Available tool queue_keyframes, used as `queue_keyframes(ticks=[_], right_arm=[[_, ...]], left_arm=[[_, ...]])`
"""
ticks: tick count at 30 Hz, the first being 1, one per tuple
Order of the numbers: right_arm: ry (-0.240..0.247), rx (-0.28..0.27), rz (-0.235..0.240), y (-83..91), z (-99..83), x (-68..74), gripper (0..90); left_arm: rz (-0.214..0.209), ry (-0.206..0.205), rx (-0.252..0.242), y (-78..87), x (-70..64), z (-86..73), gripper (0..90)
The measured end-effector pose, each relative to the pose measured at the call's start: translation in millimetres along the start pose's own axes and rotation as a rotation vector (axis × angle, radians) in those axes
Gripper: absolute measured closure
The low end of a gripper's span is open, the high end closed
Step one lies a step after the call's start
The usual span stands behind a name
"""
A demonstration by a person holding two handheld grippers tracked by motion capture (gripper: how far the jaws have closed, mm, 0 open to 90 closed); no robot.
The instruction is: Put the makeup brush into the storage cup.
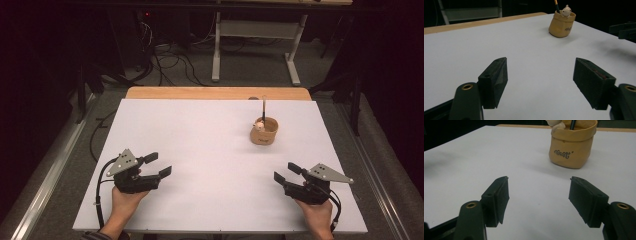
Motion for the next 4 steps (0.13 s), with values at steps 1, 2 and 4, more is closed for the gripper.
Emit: queue_keyframes(ticks=[1,2,4], right_arm=[[0.002,0.000,0.000,-0.1,0.1,0.1,33.9],[0.003,0.000,0.000,-0.1,0.1,0.1,33.8],[0.004,-0.001,-0.002,-0.2,0.1,-0.1,33.7]], left_arm=[[0.000,0.000,0.000,0.0,0.1,0.0,28.4],[0.000,0.001,0.000,0.0,0.2,0.0,28.4],[0.002,0.001,-0.001,-0.2,0.5,0.1,28.4]])
Point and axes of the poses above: each handheld gripper's, and its own axes: y roughly backward along the jaws, z roughly out of its top, x roughly to its left, the point moved 1 cm from there along -y, roughly forward along the jaws, and after that the axes turned 6 degrees about z, right-handed, at the moved point
